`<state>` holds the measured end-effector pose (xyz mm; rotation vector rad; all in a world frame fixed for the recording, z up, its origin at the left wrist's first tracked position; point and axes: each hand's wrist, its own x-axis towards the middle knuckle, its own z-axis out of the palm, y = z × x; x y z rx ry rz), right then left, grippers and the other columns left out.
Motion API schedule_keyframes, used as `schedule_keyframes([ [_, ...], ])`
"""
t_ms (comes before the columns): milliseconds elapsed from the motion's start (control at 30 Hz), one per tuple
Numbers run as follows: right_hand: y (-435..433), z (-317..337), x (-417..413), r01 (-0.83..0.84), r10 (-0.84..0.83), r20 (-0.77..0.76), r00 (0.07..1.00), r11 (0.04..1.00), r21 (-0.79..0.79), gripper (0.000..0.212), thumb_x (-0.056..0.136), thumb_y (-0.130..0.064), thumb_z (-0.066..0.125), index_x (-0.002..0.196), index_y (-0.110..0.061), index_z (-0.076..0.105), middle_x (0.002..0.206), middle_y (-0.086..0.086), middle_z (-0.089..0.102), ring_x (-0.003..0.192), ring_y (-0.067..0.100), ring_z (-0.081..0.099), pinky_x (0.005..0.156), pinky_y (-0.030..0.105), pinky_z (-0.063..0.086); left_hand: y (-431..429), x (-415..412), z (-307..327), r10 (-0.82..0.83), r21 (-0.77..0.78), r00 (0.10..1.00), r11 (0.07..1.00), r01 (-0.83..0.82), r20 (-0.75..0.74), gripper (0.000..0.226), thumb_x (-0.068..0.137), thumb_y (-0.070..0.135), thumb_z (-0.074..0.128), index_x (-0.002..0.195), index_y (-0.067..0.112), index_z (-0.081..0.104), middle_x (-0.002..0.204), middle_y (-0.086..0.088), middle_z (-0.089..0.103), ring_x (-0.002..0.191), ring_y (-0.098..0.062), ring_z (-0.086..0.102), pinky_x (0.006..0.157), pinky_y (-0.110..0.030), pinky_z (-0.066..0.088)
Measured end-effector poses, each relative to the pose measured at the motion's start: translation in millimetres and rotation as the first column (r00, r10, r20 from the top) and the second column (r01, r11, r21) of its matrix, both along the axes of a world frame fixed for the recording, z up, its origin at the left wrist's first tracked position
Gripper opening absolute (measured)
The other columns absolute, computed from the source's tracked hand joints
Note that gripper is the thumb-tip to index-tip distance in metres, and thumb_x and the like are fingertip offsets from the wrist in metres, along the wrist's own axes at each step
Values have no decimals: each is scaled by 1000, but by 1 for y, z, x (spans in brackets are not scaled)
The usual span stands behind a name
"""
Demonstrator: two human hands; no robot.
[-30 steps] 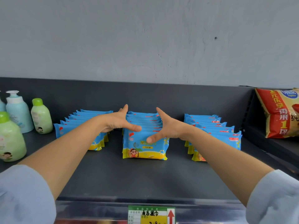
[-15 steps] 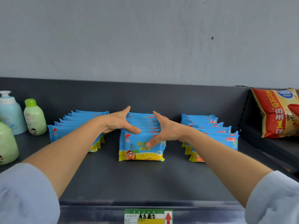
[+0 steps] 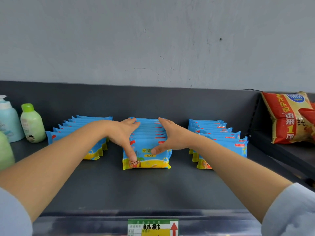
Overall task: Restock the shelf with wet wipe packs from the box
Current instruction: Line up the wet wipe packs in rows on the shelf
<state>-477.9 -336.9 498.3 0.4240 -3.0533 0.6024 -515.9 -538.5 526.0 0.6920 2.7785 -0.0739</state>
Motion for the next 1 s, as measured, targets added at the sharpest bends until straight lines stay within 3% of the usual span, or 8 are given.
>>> schedule_keyframes([
  [67, 0, 2, 2, -24, 26, -19, 999, 996, 81, 119, 69, -52, 78, 153, -15, 3, 158, 0, 15, 143, 20, 22, 115, 34, 24, 2, 1, -6, -30, -99, 996, 995, 22, -81, 140, 59, 64, 78, 151, 13, -15, 159, 1, -18, 146, -15, -15, 121, -39, -1],
  [200, 1, 2, 7, -58, 75, -41, 996, 944, 325, 119, 65, -57, 79, 153, -17, 9, 158, 0, 12, 145, 21, 12, 117, 37, 18, 5, 2, -15, -54, -114, 983, 993, 34, -178, 136, 61, 65, 76, 152, 12, -9, 161, -1, -11, 148, -17, -8, 121, -43, 3],
  [367, -3, 1, 2, -7, 75, -131, 988, 890, 456, 106, 61, -65, 77, 144, -17, 28, 144, 2, 35, 133, 23, 34, 108, 43, 38, 7, 6, -17, -75, -92, 963, 994, 52, -258, 128, 63, 67, 73, 153, 14, 0, 161, 1, 0, 148, -17, 1, 120, -41, 8],
  [633, -6, -4, 4, 6, 76, -144, 987, 868, 496, 108, 66, -62, 75, 147, -15, 22, 149, 4, 29, 138, 23, 28, 107, 44, 40, 8, 5, -20, -57, -87, 974, 995, 38, -220, 129, 65, 62, 76, 152, 12, -5, 161, -1, -6, 148, -19, -7, 120, -44, 10],
  [833, -3, 3, 11, -3, 37, -78, 996, 919, 393, 110, 69, -56, 77, 152, -18, 14, 160, 3, 11, 147, 22, 11, 117, 39, 20, 7, 10, -15, -64, -84, 976, 995, 47, -208, 128, 64, 65, 74, 153, 12, -2, 161, -1, -3, 148, -18, -5, 121, -44, 4],
  [1000, 5, 7, 20, 28, 0, -90, 996, 948, 318, 111, 71, -50, 78, 154, -19, 11, 161, 1, 3, 148, 20, 7, 118, 36, 15, 6, 10, -8, -72, -35, 977, 997, 67, -201, 123, 67, 67, 70, 153, 12, 2, 161, -3, 2, 148, -20, 1, 121, -43, 8],
])
